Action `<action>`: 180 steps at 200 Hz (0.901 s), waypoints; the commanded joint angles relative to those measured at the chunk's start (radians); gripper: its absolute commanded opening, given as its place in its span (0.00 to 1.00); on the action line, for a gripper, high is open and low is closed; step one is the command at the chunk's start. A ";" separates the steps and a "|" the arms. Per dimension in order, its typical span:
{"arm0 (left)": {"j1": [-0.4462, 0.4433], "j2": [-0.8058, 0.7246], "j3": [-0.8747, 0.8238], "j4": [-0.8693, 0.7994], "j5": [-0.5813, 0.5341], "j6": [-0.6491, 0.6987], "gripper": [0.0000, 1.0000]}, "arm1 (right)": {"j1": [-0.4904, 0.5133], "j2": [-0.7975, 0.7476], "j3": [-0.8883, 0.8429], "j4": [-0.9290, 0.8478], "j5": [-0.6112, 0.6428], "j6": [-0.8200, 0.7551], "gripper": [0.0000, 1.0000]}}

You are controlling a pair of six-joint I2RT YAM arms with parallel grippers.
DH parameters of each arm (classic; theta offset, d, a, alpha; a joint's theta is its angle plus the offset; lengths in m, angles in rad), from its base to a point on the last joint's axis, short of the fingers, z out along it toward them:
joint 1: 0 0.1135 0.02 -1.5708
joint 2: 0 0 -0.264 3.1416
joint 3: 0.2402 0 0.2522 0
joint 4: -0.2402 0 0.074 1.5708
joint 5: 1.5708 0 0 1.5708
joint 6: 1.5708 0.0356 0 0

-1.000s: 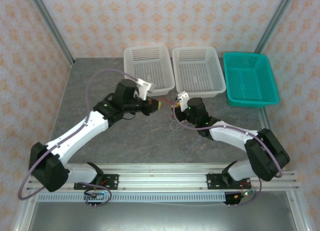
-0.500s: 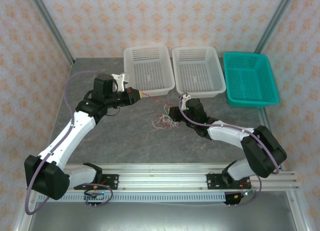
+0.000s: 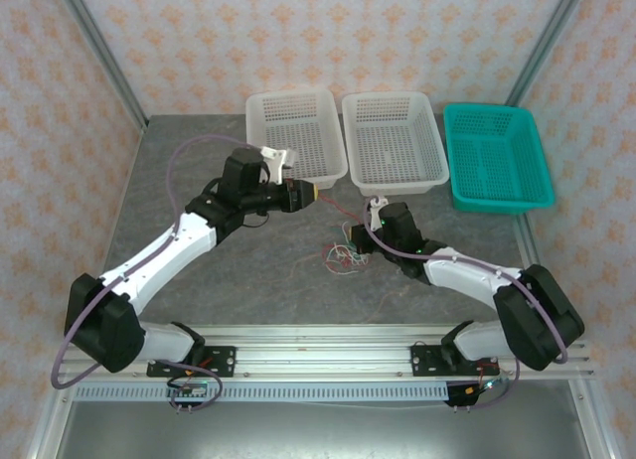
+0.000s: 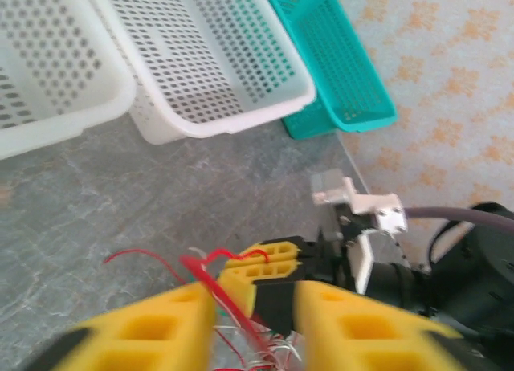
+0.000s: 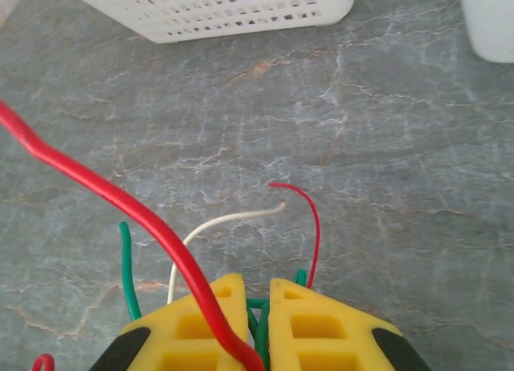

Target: Untangle the cables

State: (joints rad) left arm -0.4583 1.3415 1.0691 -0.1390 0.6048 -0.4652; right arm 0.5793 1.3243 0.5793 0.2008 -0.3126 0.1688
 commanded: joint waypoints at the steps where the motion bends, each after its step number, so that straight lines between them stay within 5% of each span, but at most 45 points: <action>1: 0.009 -0.072 0.004 0.021 -0.150 0.027 0.62 | -0.004 -0.035 0.054 -0.063 0.069 -0.053 0.00; 34: 0.010 -0.212 -0.035 -0.053 -0.262 -0.060 0.70 | -0.010 -0.011 0.113 -0.136 0.131 -0.004 0.00; 73: -0.066 -0.359 -0.312 0.232 -0.333 -0.520 0.72 | -0.014 0.019 0.160 -0.166 0.109 -0.001 0.00; 104: -0.228 -0.173 -0.263 0.405 -0.347 -0.465 0.72 | -0.013 0.012 0.120 -0.054 0.004 0.005 0.00; 155: -0.236 0.209 -0.047 0.623 -0.272 -0.382 0.72 | 0.003 -0.022 0.123 -0.048 -0.122 0.024 0.00; 168: -0.235 0.261 -0.021 0.657 -0.274 -0.397 0.61 | 0.006 -0.032 0.122 -0.055 -0.123 0.033 0.00; 180: -0.234 0.279 -0.005 0.633 -0.304 -0.397 0.36 | 0.007 -0.043 0.116 -0.054 -0.114 0.046 0.00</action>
State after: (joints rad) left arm -0.6937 1.5925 1.0050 0.3843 0.3183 -0.8742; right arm 0.5747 1.3270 0.6968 0.1200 -0.3836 0.2047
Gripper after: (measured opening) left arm 0.568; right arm 0.102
